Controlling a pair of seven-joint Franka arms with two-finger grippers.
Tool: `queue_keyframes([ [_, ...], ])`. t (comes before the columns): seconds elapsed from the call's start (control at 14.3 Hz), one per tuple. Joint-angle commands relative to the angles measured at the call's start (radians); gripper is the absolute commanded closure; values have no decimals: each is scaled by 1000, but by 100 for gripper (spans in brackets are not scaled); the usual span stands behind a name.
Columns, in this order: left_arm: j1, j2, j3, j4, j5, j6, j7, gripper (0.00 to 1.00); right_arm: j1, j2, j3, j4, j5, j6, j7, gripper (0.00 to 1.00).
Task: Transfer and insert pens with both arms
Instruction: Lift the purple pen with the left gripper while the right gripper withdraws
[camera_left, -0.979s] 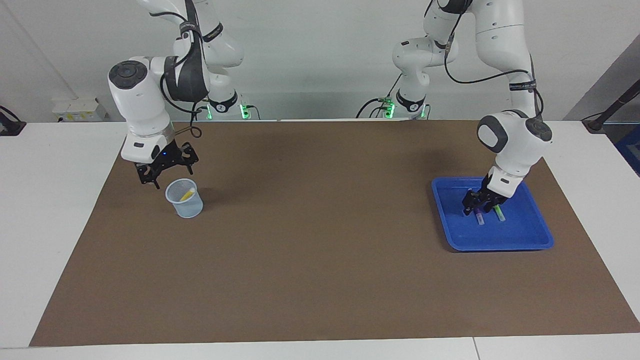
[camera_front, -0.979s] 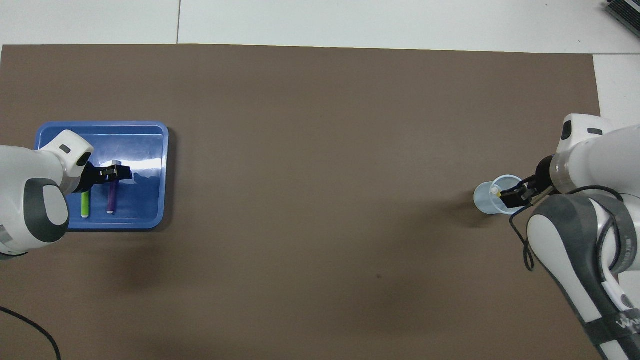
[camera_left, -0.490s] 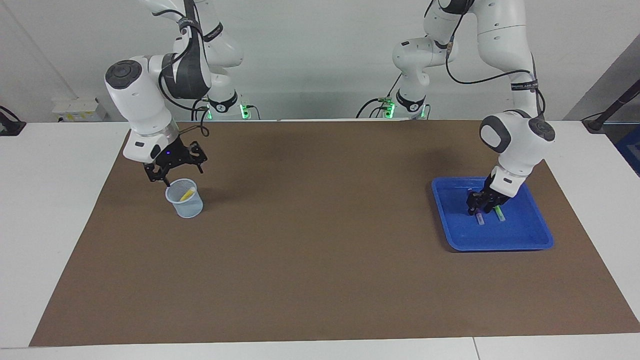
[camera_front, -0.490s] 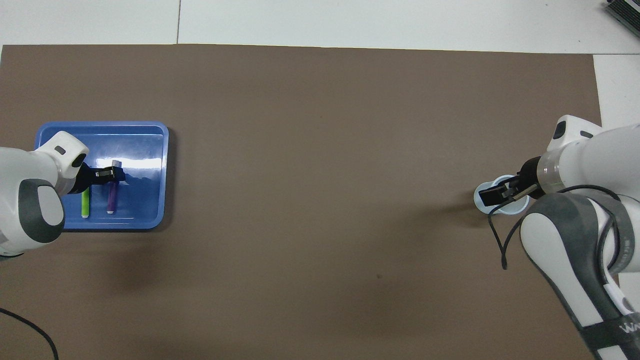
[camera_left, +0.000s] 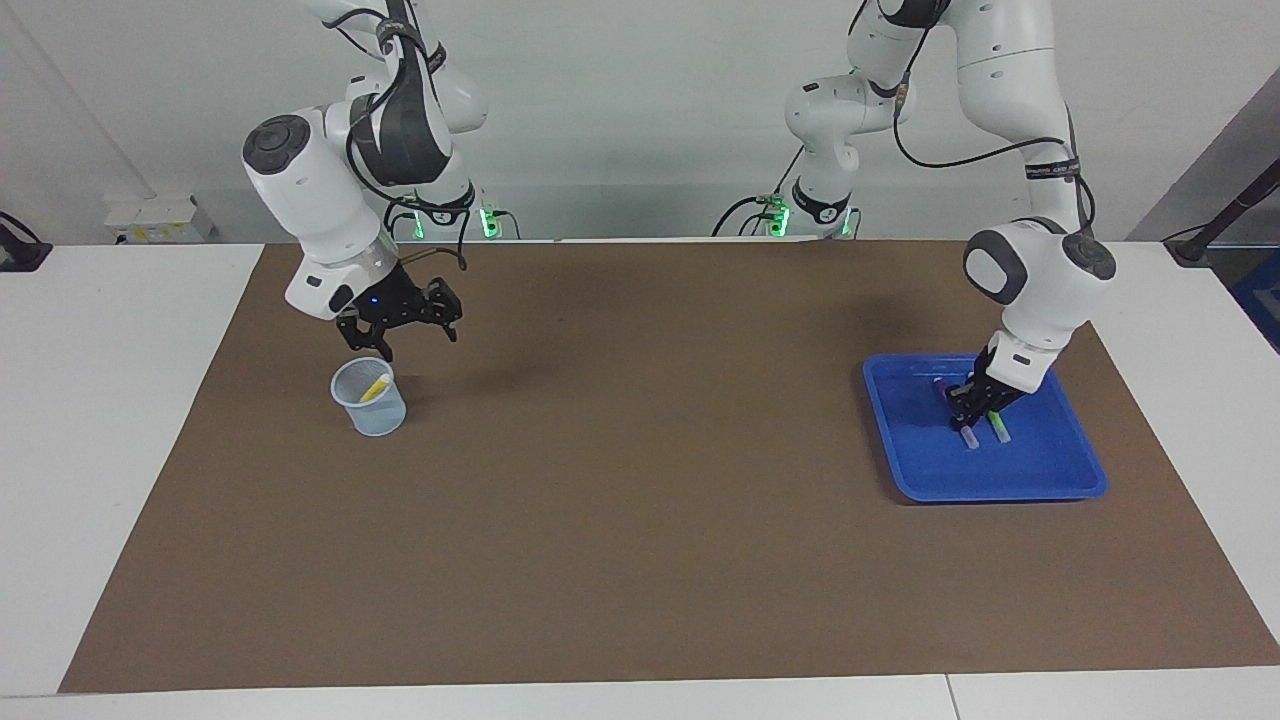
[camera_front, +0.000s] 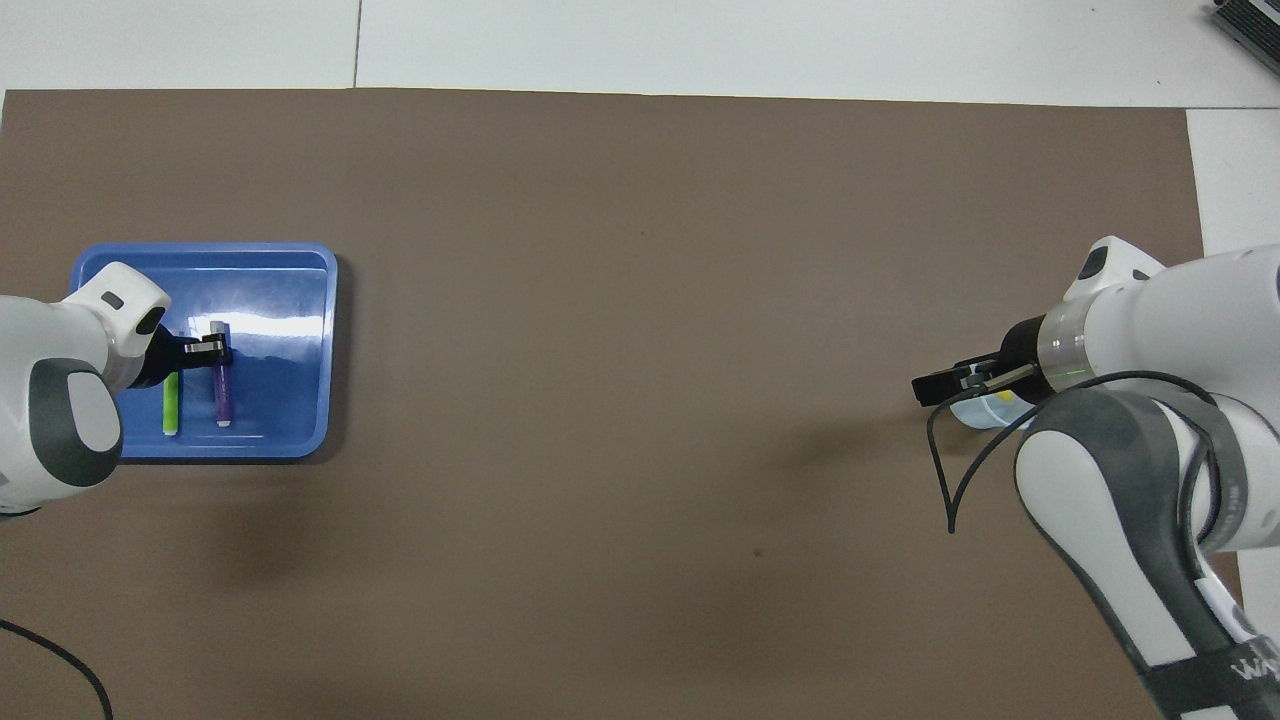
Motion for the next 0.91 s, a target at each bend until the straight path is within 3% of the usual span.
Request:
queue_keyframes([
  [0.0,-3,11,-11,9,5,-21,-39,100,-10,-17,9,-1,57,-23,35,0],
  [0.42,-42,-28,-16,161,5,-284,-231,100,22,-17,9,-2,144,-16,166,0],
  [0.84,-71,-138,-26,169,-32,-380,-598,100,70,-11,9,15,330,0,313,0],
])
